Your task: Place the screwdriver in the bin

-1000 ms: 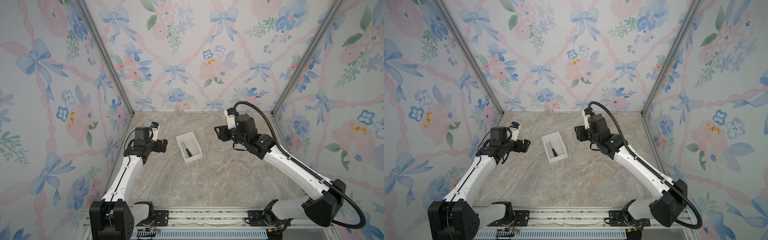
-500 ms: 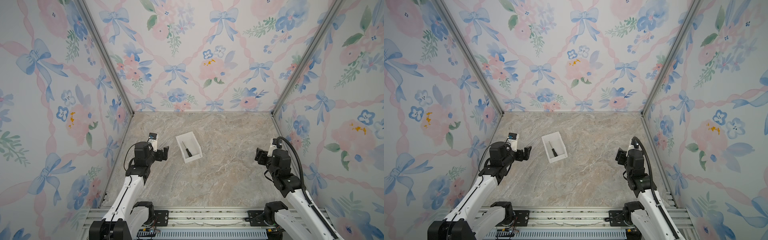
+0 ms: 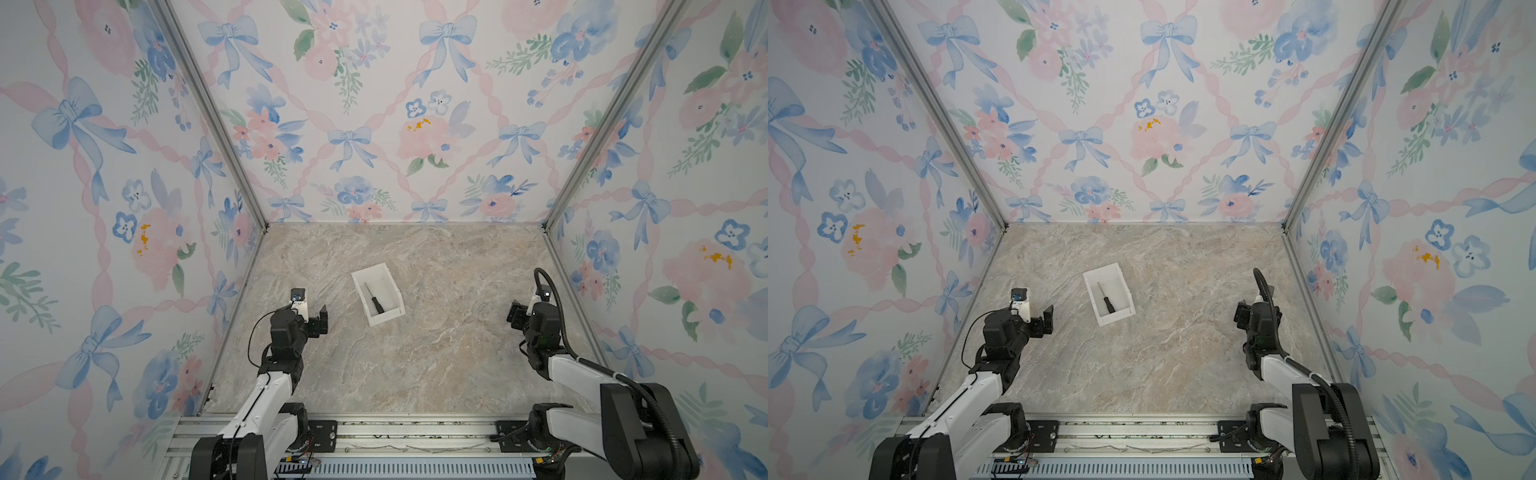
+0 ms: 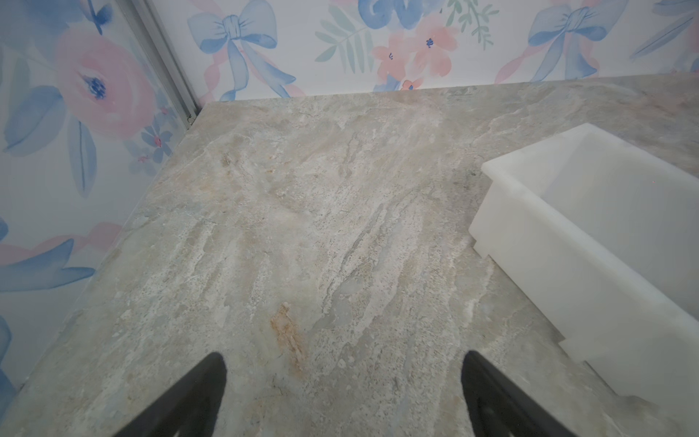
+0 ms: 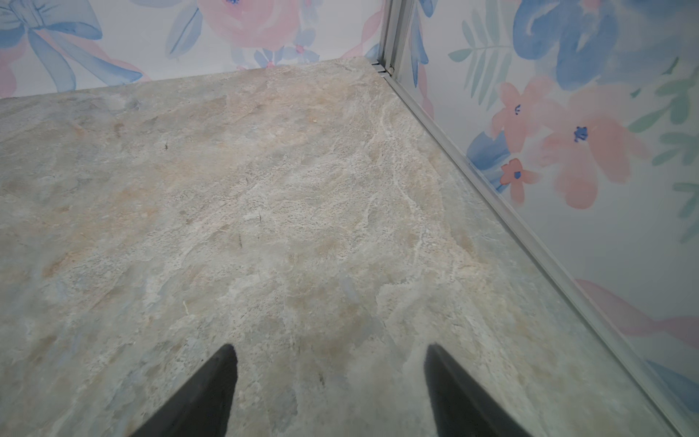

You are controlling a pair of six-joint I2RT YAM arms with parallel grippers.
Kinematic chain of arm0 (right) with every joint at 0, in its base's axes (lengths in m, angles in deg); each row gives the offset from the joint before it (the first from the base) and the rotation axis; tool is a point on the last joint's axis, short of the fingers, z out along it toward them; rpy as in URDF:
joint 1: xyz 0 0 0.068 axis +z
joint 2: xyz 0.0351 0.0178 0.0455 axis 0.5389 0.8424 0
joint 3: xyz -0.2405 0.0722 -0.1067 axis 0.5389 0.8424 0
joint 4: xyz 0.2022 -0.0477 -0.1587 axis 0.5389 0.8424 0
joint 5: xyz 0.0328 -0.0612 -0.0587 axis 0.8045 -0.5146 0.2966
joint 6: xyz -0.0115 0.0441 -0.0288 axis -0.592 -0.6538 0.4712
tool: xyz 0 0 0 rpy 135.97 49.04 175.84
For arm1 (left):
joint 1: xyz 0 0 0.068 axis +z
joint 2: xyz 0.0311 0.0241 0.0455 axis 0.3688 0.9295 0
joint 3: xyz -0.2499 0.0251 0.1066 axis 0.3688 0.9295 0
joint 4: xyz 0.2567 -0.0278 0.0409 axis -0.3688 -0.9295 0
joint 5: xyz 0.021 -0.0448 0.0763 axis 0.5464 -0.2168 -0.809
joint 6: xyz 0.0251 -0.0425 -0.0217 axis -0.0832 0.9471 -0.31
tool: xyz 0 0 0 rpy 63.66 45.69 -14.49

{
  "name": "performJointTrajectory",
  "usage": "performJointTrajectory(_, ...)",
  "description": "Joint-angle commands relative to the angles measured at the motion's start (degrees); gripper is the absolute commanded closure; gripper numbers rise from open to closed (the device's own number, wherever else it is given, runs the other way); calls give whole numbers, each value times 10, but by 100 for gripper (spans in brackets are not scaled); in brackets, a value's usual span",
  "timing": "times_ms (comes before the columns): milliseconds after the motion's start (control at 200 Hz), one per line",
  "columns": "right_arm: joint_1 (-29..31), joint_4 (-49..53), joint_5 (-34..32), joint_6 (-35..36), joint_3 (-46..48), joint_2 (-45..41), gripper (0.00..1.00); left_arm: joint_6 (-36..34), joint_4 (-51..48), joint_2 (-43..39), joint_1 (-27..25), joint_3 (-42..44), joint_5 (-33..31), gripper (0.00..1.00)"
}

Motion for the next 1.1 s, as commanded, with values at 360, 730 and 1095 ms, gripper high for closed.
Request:
performJointTrajectory(360,-60,-119,133,-25,-55,111,16,70,340,242,4,-22,-47,2)
performJointTrajectory(730,23,-197,118,70,-64,196,11,46,532,323,-4,41,-19,2)
performJointTrajectory(1095,25,-177,109,71,-70,190,3,33,469,322,-18,8,-31,2)
